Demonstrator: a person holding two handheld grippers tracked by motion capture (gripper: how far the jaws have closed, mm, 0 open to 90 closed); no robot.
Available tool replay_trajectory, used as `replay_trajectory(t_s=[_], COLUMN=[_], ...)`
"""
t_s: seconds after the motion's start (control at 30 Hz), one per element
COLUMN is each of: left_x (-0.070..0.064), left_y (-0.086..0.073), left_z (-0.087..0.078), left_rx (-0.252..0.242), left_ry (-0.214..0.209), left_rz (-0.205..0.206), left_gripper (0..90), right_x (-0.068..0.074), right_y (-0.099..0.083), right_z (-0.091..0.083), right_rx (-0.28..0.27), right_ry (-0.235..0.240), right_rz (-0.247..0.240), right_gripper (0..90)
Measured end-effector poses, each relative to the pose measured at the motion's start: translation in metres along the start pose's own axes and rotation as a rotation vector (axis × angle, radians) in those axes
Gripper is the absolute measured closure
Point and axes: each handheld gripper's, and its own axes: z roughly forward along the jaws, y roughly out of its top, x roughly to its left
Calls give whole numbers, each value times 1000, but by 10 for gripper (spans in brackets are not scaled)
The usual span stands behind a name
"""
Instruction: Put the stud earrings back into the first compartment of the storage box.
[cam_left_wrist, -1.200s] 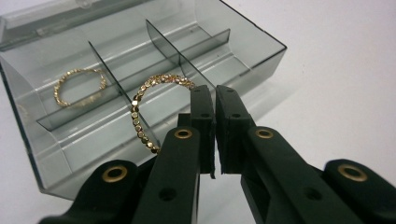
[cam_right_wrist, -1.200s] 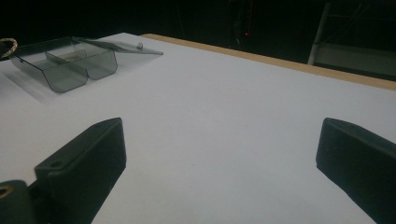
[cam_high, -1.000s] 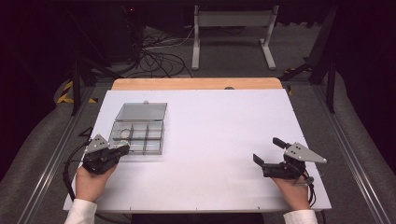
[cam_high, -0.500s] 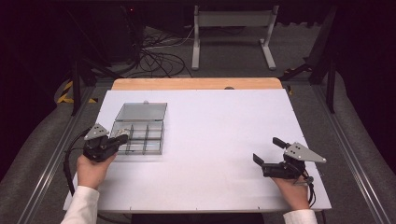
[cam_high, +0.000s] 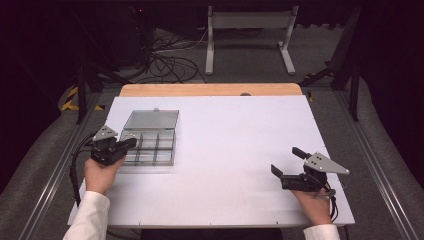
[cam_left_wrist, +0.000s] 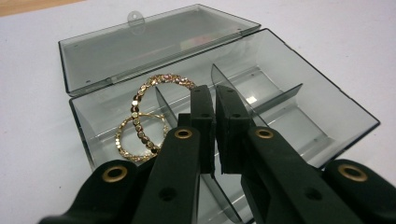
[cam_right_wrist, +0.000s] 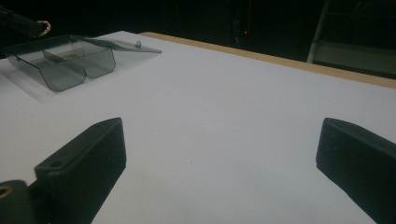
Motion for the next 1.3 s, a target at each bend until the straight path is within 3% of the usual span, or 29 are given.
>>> replay_trajectory(t_s=[0.47, 1.1, 1.3], left_x=[12, 21, 18], left_y=[3, -1, 1], left_z=[18, 31, 28], left_rx=[32, 62, 41], left_ry=[40, 60, 70], left_rz=[-24, -62, -68], left_gripper=[867, 855, 727], right_x=[0, -1, -1], right_y=[0, 0, 0], right_z=[0, -1, -1], right_rx=[1, 0, -3], right_ry=[-3, 0, 1], right_rz=[-1, -4, -3], right_gripper=[23, 23, 23])
